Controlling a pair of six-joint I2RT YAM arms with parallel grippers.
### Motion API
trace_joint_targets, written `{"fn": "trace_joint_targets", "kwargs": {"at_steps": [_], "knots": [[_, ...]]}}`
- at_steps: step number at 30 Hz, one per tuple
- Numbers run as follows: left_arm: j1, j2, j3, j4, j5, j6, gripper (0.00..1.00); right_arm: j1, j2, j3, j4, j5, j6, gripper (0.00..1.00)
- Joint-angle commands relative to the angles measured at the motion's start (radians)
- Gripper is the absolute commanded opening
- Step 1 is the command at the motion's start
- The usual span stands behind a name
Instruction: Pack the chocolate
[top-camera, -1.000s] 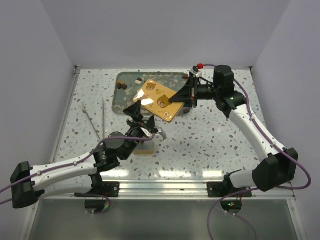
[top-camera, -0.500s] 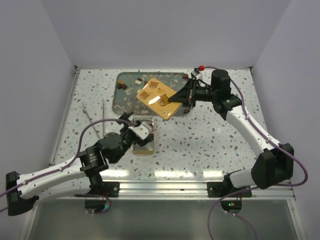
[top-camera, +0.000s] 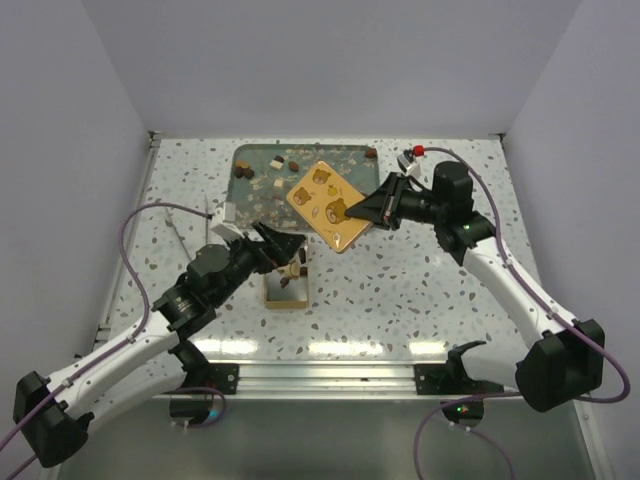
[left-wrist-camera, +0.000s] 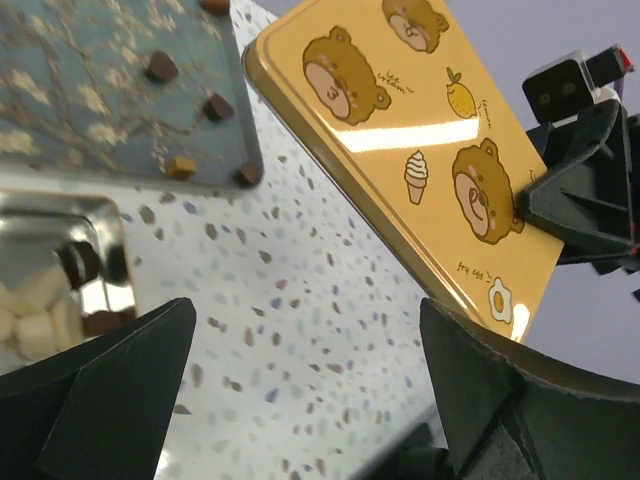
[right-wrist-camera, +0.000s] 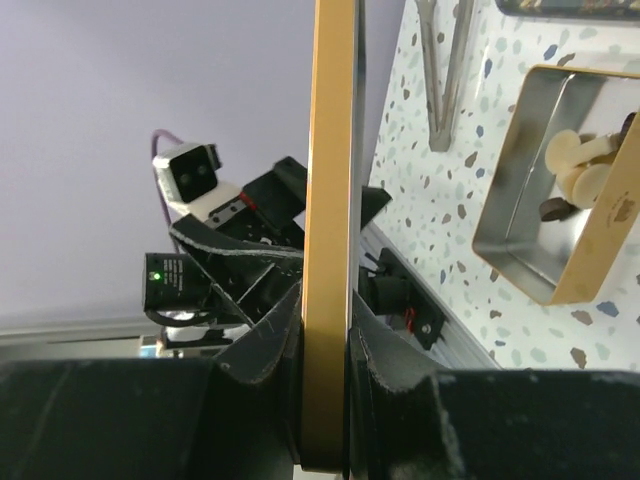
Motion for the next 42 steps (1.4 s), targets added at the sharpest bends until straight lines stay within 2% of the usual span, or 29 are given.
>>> {"fn": "trace_joint_targets", "kwargs": {"at_steps": [1,10,14,16,30,34,42], "knots": [[0.009,0.034,-0.032,0.148,0.116,-0.370,1.00,0.011,-0.047,-0.030,0.054,0.060,-0.059,0.02],[0.009,0.032,-0.086,0.289,0.070,-0.497,1.00,0.103,-0.042,-0.092,0.084,0.144,-0.096,0.02],[0.008,0.047,-0.084,0.270,0.084,-0.500,1.00,0.124,-0.024,-0.112,0.135,0.147,-0.067,0.02],[0.009,0.052,-0.071,0.209,0.085,-0.499,1.00,0.130,-0.019,-0.110,0.150,0.149,-0.066,0.02],[0.009,0.118,0.022,0.101,0.026,-0.381,1.00,0.212,0.043,-0.178,0.135,0.173,-0.111,0.05],[0.009,0.100,0.019,0.067,-0.007,-0.368,1.00,0.215,0.063,-0.231,0.141,0.175,-0.109,0.08],[0.009,0.130,-0.017,0.078,0.035,-0.312,1.00,0.236,0.166,-0.282,0.167,0.158,-0.146,0.11]]}}
